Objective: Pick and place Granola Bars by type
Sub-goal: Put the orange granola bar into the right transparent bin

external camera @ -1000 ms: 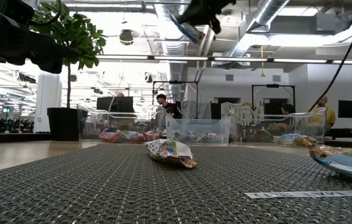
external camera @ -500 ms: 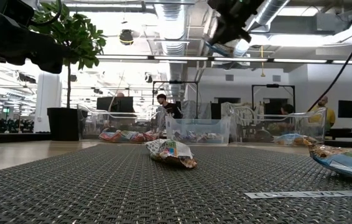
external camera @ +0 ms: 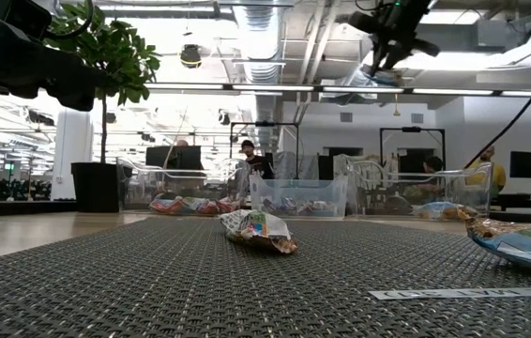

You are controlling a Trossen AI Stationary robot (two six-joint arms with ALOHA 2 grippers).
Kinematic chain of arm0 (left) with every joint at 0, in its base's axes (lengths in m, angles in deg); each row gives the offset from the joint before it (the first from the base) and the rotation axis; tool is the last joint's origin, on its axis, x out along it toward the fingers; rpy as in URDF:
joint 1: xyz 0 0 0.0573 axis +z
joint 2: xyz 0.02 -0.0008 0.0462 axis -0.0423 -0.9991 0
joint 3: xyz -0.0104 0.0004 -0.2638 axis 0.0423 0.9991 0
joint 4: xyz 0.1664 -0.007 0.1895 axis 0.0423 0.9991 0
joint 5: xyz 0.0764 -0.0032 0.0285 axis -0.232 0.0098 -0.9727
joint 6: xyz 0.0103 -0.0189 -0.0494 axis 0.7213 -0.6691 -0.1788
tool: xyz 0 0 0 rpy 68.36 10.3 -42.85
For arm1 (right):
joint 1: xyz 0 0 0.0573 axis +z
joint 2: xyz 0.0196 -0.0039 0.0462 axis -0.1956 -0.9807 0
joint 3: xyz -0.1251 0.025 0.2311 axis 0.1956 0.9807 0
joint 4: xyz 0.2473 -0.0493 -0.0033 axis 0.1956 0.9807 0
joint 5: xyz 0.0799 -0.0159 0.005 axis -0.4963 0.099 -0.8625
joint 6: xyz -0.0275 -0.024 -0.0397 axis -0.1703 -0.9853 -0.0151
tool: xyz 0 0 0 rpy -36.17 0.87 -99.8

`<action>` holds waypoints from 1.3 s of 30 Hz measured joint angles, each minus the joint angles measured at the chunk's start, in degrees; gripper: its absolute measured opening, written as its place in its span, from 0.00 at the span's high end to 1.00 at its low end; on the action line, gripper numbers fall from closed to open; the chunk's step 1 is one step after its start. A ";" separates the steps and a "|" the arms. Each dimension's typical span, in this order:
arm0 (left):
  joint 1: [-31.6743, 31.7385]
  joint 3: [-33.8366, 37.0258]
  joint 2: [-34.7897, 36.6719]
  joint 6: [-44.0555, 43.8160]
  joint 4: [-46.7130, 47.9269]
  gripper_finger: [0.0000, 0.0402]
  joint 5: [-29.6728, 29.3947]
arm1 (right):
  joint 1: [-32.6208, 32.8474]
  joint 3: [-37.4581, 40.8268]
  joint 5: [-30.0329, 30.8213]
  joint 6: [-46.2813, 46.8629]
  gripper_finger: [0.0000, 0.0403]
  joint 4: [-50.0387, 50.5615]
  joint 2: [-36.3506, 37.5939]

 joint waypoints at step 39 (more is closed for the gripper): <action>-0.02 0.02 0.00 0.00 0.02 0.54 -0.02 | -6.40 32.69 -1.26 15.34 0.87 -9.88 0.45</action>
